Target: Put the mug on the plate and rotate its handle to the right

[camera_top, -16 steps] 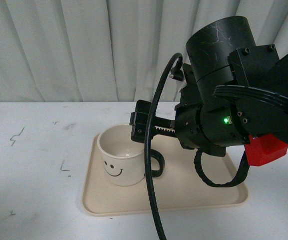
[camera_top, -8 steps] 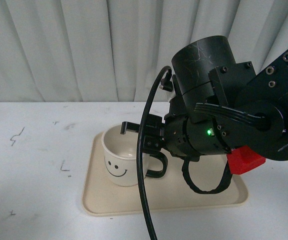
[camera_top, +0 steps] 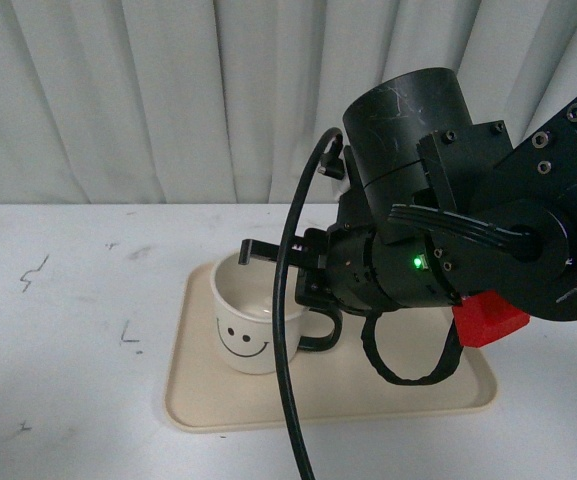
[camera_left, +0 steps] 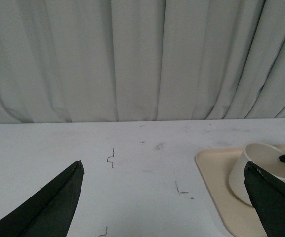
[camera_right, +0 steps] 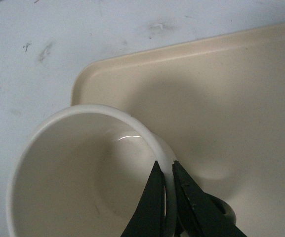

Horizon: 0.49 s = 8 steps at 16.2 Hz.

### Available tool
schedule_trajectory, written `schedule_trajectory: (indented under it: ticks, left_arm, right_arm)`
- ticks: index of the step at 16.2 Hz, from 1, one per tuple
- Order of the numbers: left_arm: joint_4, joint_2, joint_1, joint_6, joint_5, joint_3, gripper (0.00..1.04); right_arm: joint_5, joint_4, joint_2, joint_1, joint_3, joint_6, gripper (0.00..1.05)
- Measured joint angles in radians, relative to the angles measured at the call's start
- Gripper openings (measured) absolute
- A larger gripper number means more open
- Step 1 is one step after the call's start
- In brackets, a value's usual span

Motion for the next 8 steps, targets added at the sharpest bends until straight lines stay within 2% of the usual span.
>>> schedule_trajectory:
  ticks: [3, 8]
  left_arm:
    - [0.000, 0.000, 0.000, 0.000, 0.000, 0.000, 0.98]
    - [0.000, 0.000, 0.000, 0.000, 0.000, 0.000, 0.98]
  right_arm:
    - [-0.003, -0.028, -0.053, -0.004, -0.037, -0.028, 0.03]
    - [-0.061, -0.098, -0.232, -0.074, -0.090, -0.210, 0.03]
